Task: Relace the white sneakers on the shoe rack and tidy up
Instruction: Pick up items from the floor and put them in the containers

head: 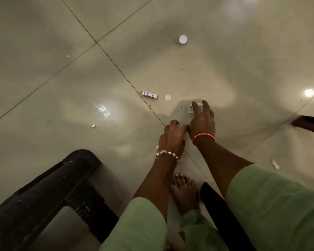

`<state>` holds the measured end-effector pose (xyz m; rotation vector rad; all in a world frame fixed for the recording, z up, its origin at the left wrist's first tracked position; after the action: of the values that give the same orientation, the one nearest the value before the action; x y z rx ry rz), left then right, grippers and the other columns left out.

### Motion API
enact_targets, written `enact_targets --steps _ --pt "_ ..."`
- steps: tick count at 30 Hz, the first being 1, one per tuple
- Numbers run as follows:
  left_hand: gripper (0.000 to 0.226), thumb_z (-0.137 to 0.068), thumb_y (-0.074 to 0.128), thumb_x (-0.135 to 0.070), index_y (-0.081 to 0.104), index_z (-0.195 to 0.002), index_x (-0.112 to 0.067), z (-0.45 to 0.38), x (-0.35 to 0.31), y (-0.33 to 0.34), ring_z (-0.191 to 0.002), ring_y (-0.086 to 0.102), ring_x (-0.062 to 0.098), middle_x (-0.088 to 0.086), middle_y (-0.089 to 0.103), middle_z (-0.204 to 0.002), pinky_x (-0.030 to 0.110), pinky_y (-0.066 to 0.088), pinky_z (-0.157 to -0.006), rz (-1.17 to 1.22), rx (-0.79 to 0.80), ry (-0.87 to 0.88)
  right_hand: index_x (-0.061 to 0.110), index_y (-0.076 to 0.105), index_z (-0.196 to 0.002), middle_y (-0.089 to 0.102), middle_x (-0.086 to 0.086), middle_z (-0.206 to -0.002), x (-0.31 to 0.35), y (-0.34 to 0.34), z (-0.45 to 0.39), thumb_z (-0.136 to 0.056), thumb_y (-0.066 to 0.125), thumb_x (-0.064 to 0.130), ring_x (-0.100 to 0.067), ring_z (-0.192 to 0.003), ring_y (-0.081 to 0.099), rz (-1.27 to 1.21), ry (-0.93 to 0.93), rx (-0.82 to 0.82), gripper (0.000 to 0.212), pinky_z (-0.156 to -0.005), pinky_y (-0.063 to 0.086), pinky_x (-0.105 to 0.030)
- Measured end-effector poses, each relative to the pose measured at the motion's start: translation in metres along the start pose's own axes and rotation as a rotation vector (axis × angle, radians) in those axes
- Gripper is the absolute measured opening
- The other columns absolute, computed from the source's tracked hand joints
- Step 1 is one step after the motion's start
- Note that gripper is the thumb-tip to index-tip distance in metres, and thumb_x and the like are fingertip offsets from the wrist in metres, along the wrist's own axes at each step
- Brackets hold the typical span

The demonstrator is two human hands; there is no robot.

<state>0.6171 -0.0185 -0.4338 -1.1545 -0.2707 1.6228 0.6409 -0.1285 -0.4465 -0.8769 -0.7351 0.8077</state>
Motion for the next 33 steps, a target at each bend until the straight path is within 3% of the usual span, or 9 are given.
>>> enact_targets --steps 3,6,10,18,24,28,33 --pt "0.047 -0.085 0.059 -0.004 0.054 -0.131 -0.014 -0.008 0.004 0.012 -0.121 0.04 0.036 0.017 0.036 -0.141 0.044 0.048 -0.083 0.001 -0.07 0.012 0.023 0.041 -0.139 0.031 -0.012 -0.144 -0.003 0.005 -0.009 -0.086 0.048 0.0 -0.037 -0.123 0.035 0.043 -0.033 -0.053 0.059 -0.093 0.045 -0.048" --pt "0.028 -0.092 0.052 -0.009 0.057 -0.12 -0.006 -0.012 0.01 0.02 -0.11 0.048 0.035 0.018 0.047 -0.125 0.04 0.046 -0.082 0.031 -0.09 -0.007 0.021 0.046 -0.134 0.037 -0.015 -0.135 -0.004 0.006 -0.014 -0.085 0.049 -0.004 -0.037 -0.117 0.039 0.045 -0.035 -0.095 0.055 -0.091 0.045 -0.046" --pt "0.032 -0.088 0.055 -0.001 0.059 -0.12 0.0 -0.009 0.016 0.007 -0.102 0.055 0.038 0.022 0.054 -0.114 0.04 0.046 -0.083 0.143 -0.167 -0.076 0.019 0.047 -0.131 0.041 -0.016 -0.127 0.001 0.005 -0.01 -0.09 0.053 0.005 -0.036 -0.114 0.042 0.042 -0.036 -0.095 0.044 -0.09 0.042 -0.044" --pt "0.027 -0.085 0.063 0.0 0.061 -0.112 -0.001 0.081 -0.006 -0.095 -0.098 0.059 0.034 0.019 0.06 -0.11 0.04 0.048 -0.084 0.259 -0.324 -0.28 0.015 0.051 -0.131 0.04 -0.017 -0.126 0.066 -0.086 0.065 -0.089 0.057 0.005 -0.033 -0.112 0.047 -0.194 -0.231 -0.041 0.043 -0.085 0.048 -0.04" --pt "0.031 -0.084 0.063 0.003 0.064 -0.114 0.0 0.173 -0.064 -0.197 -0.1 0.062 0.033 0.018 0.066 -0.11 0.041 0.052 -0.085 0.311 -0.593 -0.324 0.01 0.053 -0.128 0.048 -0.014 -0.118 0.137 -0.185 0.151 -0.088 0.061 0.016 -0.031 -0.106 0.052 -0.317 -0.487 -0.048 0.041 -0.076 0.052 -0.039" --pt "0.034 -0.079 0.07 0.001 0.065 -0.113 -0.001 0.269 -0.091 -0.275 -0.094 0.066 0.031 0.015 0.07 -0.104 0.041 0.052 -0.082 0.331 -0.877 -0.487 0.007 0.055 -0.122 0.052 -0.012 -0.113 0.201 -0.267 0.229 -0.084 0.066 0.021 -0.026 -0.099 0.058 -0.434 -0.708 -0.068 0.042 -0.07 0.054 -0.034" --pt "0.025 -0.08 0.071 -0.01 0.068 -0.104 -0.008 0.339 -0.113 -0.312 -0.089 0.065 0.026 0.007 0.071 -0.097 0.036 0.048 -0.077 0.24 -1.122 -0.59 0.007 0.061 -0.111 0.054 -0.01 -0.107 0.23 -0.311 0.272 -0.08 0.07 0.024 -0.023 -0.088 0.061 -0.427 -0.808 -0.026 0.036 -0.064 0.054 -0.038"
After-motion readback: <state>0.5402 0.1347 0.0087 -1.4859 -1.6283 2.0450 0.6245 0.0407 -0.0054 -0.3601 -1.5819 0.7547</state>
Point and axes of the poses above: each hand's wrist, its own z-axis away from the middle knuckle, its own y-axis out of the palm, x = y × z, the point moved 4 cm from there along -z, towards the middle knuckle
